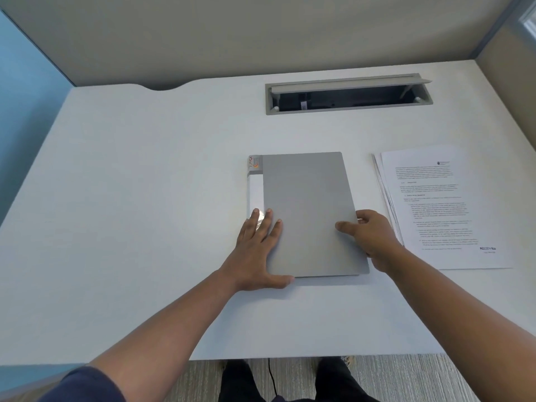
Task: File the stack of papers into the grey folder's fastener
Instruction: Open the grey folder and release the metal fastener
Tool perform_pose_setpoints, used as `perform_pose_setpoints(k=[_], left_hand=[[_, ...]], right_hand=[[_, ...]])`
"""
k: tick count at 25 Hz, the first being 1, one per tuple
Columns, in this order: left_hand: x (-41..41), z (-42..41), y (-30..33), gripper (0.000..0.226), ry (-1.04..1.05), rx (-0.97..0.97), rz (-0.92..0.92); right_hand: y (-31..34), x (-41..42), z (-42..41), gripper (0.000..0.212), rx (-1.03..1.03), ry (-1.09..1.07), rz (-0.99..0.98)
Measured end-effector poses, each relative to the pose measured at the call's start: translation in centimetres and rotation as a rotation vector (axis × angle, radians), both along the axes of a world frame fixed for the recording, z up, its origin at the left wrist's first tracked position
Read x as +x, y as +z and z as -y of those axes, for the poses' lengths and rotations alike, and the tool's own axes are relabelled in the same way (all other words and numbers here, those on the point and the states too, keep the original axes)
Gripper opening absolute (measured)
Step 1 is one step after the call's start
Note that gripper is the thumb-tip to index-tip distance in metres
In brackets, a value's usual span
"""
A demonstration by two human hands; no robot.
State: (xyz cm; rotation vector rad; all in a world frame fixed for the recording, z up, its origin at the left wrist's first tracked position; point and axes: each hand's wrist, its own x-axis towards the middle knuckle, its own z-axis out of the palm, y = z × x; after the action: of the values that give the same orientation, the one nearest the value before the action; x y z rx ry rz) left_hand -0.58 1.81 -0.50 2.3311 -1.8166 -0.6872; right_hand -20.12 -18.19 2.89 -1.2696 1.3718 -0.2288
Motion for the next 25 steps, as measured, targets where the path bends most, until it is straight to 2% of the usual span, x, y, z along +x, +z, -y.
perform_pose_setpoints(k=[4, 6, 9, 12, 13, 15, 19, 23, 25], left_hand=[[0.1, -0.1, -0.1, 0.123, -0.001, -0.009, -0.029], [0.4, 0.0, 0.7, 0.124, 0.033, -0.004, -0.119], [0.6, 1.0, 3.5, 0.115, 0.225, -0.03, -0.341], [0.9, 2.3, 8.0, 0.112, 0.494, -0.209, -0.663], [1.2, 2.7, 9.6, 0.11, 0.553, -0.263, -0.762], [1.6, 3.6, 13.3, 0.094, 0.602, -0.344, -0.841], [2.6, 3.8, 18.4, 0.044, 0.656, -0.37, -0.846], [5.4, 0.9, 20.3, 0.048, 0.699, -0.397, -0.608], [7.2, -1.1, 20.6, 0.046, 0.709, -0.398, -0.51]], right_hand=[[1.6, -0.3, -0.1, 0.028, -0.026, -0.042, 0.085], [3.1, -0.3, 0.0, 0.027, -0.002, -0.024, 0.179], [6.1, 0.5, -0.5, 0.025, 0.022, 0.005, 0.354], [9.0, 2.2, -1.9, 0.024, 0.005, 0.049, 0.517], [9.9, 2.9, -2.6, 0.023, -0.029, 0.084, 0.535], [11.7, 4.4, -4.3, 0.022, -0.109, 0.167, 0.539], [13.8, 7.1, -8.2, 0.028, -0.264, 0.447, 0.548], [11.8, 8.9, -10.3, 0.04, -0.341, 0.696, 0.527], [8.7, 9.1, -9.6, 0.045, -0.539, 0.793, 0.285]])
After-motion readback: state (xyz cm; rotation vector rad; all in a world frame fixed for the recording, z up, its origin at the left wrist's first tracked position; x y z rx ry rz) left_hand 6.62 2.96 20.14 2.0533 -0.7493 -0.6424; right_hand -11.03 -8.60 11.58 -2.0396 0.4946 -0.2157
